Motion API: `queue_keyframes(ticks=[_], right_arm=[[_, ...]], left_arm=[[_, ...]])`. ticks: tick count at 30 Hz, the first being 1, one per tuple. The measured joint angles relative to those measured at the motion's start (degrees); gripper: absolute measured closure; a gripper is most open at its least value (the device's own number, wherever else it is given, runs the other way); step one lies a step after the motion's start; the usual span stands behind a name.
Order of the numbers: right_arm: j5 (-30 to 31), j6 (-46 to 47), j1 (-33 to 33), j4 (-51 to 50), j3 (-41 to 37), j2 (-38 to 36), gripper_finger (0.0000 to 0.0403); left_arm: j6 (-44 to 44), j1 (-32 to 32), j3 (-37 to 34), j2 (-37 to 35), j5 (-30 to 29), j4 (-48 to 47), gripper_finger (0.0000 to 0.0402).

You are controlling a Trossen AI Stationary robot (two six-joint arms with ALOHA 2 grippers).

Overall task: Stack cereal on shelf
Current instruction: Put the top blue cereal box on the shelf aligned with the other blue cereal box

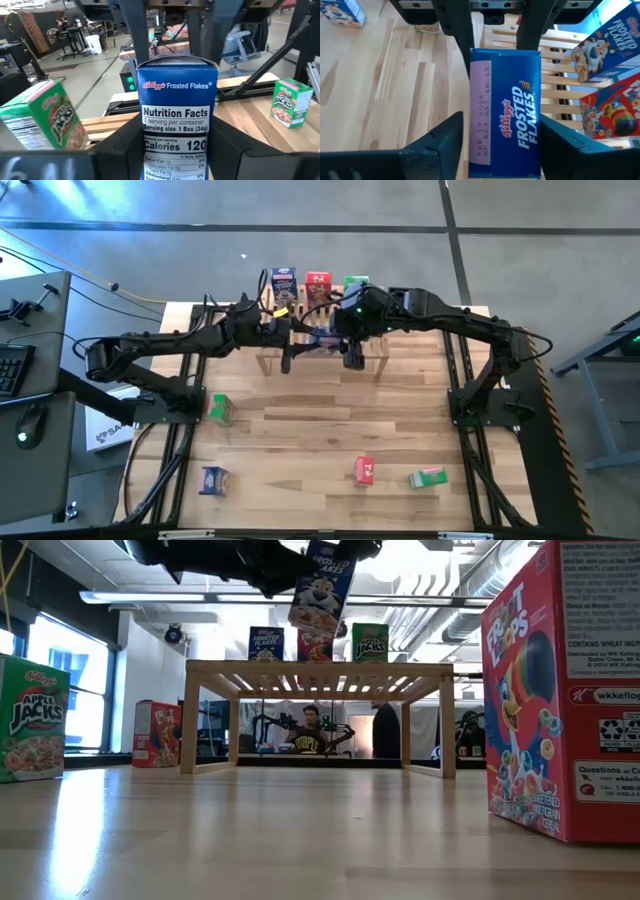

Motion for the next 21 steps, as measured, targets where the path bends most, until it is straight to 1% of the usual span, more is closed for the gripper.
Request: queue_keyframes(ticks=[4,6,11,18,21], right_arm=[[0.1,0.0,0.0,1.1,0.2,-0.7,0.0192],[0.4,0.0,0.0,1.8,0.4,-1.4,0.0190],[1.6,-1.0,0.1,1.9,0.4,-3.9,0.0190],[1.9,-1.9,-0.4,3.1,0.4,-7.3,0.0190],[2.0,-2.0,-0.4,3.8,0.4,-7.5,0.0190]], left_arm=[[-0.7,1.7,-0.2,-0.6,2.0,0.1,0.0255],[-1.1,2.6,-1.2,-1.4,3.2,1.6,0.0255],[-1.5,6.1,-4.9,-5.3,2.4,2.6,0.0256],[-1.2,14.6,-10.8,-12.5,5.3,3.3,0.0257],[-0.4,18.4,-13.0,-14.2,7.1,3.6,0.0257]])
